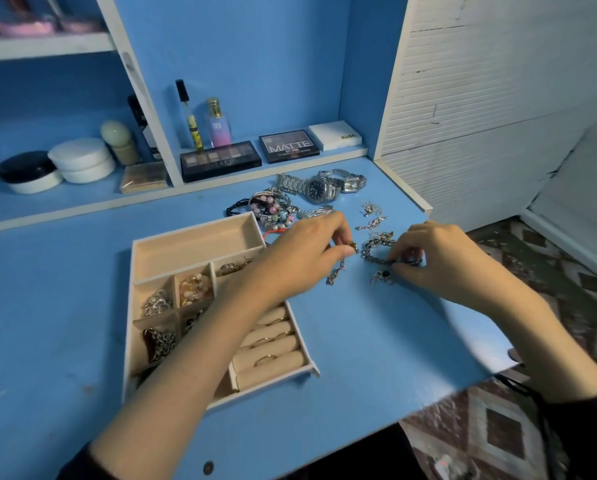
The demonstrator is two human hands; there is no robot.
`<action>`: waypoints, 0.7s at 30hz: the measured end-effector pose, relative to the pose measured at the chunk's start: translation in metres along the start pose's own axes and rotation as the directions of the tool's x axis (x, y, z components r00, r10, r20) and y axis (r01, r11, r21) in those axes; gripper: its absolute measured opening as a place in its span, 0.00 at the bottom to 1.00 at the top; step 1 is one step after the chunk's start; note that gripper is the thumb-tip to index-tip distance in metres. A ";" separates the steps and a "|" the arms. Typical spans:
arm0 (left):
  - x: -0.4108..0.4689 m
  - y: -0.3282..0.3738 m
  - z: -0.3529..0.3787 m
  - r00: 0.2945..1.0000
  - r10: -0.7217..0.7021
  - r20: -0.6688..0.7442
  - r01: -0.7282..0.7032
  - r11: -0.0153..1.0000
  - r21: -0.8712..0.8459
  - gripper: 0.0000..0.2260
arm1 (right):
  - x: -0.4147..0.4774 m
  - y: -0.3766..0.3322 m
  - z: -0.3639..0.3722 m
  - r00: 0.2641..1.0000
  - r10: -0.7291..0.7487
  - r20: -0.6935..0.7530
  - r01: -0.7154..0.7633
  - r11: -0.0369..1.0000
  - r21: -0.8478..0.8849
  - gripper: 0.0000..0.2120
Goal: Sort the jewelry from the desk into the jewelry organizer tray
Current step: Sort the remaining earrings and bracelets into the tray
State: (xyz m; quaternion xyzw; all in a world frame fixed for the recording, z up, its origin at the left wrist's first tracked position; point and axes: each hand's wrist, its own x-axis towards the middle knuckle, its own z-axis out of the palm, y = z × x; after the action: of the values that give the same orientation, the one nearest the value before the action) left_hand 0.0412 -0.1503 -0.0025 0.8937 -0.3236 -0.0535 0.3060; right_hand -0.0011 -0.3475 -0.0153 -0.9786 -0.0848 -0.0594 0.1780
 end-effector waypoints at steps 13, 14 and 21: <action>-0.018 0.008 -0.031 0.957 -0.145 -0.251 0.000 0.866 -0.501 0.03 | 0.018 -0.029 -0.022 0.894 0.183 -0.409 0.001 0.912 0.410 0.01; -0.019 0.007 -0.033 0.955 -0.152 -0.254 0.001 0.860 -0.511 0.03 | 0.018 -0.032 -0.023 0.891 0.186 -0.414 0.018 0.897 0.442 0.01; -0.036 0.005 -0.048 0.942 -0.178 -0.286 -0.015 0.827 -0.562 0.02 | 0.018 -0.059 -0.027 0.929 0.159 -0.334 0.092 0.776 0.624 0.03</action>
State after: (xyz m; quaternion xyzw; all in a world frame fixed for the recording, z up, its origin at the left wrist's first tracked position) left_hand 0.0242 -0.1068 0.0351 0.7751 -0.1997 -0.0101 0.5993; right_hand 0.0032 -0.2998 0.0327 -0.8347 -0.0471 -0.2068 0.5082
